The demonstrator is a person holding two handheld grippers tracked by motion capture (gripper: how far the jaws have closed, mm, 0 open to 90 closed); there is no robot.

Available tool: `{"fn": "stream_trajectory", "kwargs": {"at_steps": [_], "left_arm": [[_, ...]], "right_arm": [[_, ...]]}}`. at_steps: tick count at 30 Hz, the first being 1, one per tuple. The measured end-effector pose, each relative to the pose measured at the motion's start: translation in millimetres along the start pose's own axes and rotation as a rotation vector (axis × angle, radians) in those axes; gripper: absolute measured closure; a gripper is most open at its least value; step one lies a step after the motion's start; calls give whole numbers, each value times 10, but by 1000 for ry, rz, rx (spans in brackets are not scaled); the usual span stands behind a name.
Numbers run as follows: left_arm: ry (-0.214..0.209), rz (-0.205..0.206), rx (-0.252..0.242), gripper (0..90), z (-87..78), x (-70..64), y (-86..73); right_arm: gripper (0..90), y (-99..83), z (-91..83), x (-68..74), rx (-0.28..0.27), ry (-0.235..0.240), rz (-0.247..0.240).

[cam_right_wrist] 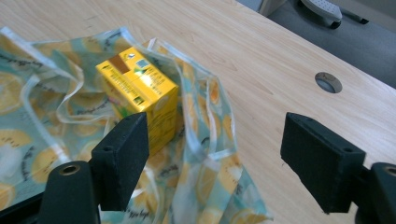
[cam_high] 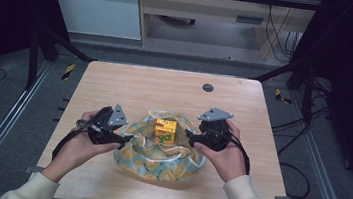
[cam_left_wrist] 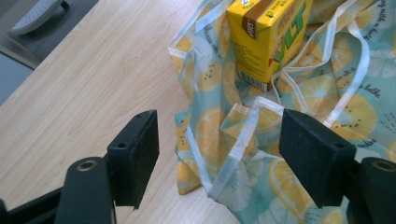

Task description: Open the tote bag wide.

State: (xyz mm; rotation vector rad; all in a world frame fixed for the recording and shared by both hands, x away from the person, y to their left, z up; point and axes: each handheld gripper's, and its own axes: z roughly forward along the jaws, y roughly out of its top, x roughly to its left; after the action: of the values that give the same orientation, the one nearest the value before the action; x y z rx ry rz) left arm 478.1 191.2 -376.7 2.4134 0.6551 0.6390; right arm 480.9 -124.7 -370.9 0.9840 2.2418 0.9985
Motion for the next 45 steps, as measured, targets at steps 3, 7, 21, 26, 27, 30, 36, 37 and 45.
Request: {"fn": "stream_trajectory", "kwargs": {"at_steps": [3,7,21,26,27,30,36,37,45], "left_arm": [[6,-3,12,291,47,33,5],[1,-20,13,306,138,93,45],[-59,-85,38,381,609,305,187],[-75,-62,71,446,702,253,203],[-72,-62,73,457,716,241,202],[-83,-55,89,537,754,227,188],[-130,-52,126,730,843,203,126],[-128,-55,127,764,851,196,122],[-89,-77,71,894,777,206,219]], "right_arm": [[229,-96,-64,53,0,8,2],[227,-244,-126,135,-2,17,22],[236,-740,8,439,56,20,75],[225,-861,81,439,81,23,104],[230,-886,104,445,96,30,108],[266,-938,156,459,122,43,117],[515,-1003,178,428,140,64,134],[586,-1008,177,421,141,69,127],[834,-914,104,253,57,61,138]]}}
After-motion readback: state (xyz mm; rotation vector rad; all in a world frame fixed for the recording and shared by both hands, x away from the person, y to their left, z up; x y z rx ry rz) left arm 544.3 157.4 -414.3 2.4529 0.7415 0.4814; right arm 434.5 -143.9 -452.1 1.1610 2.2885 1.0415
